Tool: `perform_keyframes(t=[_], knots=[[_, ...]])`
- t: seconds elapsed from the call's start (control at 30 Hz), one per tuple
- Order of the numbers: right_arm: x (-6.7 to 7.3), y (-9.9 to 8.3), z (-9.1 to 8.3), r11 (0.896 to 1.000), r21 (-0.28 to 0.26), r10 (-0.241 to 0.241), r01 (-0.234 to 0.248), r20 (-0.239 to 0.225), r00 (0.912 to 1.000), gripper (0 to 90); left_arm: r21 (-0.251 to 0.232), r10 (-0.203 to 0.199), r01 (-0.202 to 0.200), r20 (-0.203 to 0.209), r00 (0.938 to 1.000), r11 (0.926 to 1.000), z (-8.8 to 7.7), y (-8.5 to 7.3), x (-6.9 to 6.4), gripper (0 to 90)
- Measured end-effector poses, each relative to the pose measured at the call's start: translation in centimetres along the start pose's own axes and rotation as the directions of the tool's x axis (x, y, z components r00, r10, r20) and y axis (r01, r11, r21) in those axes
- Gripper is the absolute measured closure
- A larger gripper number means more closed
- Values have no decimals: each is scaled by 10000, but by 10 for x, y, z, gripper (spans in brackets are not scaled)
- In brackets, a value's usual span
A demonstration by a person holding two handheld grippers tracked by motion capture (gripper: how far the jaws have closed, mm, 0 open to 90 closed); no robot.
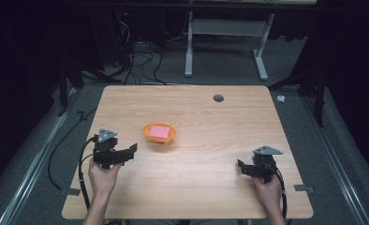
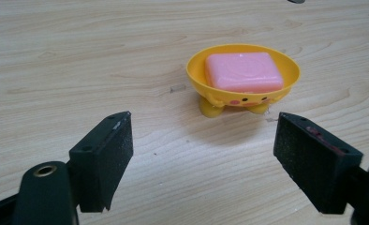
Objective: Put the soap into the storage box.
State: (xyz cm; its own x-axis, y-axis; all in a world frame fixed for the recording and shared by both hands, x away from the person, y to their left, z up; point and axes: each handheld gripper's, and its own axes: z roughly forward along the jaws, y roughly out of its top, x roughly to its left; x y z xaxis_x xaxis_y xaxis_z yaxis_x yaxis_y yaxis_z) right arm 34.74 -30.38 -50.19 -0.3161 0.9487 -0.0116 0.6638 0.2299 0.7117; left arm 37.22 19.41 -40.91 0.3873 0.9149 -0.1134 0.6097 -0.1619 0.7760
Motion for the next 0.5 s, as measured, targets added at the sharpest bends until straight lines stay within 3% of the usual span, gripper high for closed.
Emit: perform_keyframes(t=[0.5], knots=[[0, 0, 0, 10000, 4, -5, 5, 3, 10000, 220, 361, -233, 226, 196, 9995, 9991, 13, -28, 7, 210]])
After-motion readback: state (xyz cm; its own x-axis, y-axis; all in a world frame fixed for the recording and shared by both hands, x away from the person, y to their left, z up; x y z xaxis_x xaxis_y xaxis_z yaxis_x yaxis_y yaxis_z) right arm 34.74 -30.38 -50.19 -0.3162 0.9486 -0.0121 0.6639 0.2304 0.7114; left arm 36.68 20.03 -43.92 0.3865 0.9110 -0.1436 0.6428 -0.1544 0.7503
